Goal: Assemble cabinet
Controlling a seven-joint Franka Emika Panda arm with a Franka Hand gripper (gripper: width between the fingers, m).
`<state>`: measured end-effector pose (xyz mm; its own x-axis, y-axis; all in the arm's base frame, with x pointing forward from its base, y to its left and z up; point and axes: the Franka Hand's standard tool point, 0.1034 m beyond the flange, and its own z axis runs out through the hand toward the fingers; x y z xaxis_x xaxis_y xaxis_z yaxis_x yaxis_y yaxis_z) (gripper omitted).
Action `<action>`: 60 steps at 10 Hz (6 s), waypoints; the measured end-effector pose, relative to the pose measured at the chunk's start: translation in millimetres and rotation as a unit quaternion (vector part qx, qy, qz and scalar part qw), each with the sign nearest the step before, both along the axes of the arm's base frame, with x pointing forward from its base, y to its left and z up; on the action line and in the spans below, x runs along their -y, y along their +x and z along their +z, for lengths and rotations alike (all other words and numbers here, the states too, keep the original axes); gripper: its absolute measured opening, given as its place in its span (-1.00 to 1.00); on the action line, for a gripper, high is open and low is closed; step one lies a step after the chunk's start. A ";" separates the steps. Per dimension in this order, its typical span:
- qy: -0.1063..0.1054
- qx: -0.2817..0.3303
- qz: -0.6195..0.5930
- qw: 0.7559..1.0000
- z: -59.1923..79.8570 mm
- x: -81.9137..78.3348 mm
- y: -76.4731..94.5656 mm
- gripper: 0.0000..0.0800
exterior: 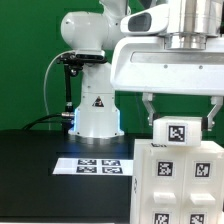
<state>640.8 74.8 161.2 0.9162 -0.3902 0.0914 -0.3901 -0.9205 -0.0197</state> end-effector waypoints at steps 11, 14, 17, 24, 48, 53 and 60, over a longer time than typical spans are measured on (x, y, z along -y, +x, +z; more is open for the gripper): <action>0.058 0.004 -0.511 0.857 -2.7 3.6 -6.3 0.39; 0.059 0.003 -0.509 0.859 -3.2 3.6 -6.2 0.85; 0.067 -0.013 -0.389 0.919 21.2 -5.0 -8.5 0.99; 0.031 -0.002 0.034 0.999 20.8 -13.9 -5.0 0.99; -0.050 -0.062 0.611 0.788 -6.7 7.3 -14.1 0.39; -0.006 -0.036 0.348 0.937 -7.7 6.7 -15.1 0.39; 0.036 -0.011 -0.058 0.998 -8.7 -0.3 -13.7 0.39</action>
Offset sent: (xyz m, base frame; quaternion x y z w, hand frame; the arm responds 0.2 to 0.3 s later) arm -0.0177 -0.0152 -0.0088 -0.0544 -0.0426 0.3261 0.9428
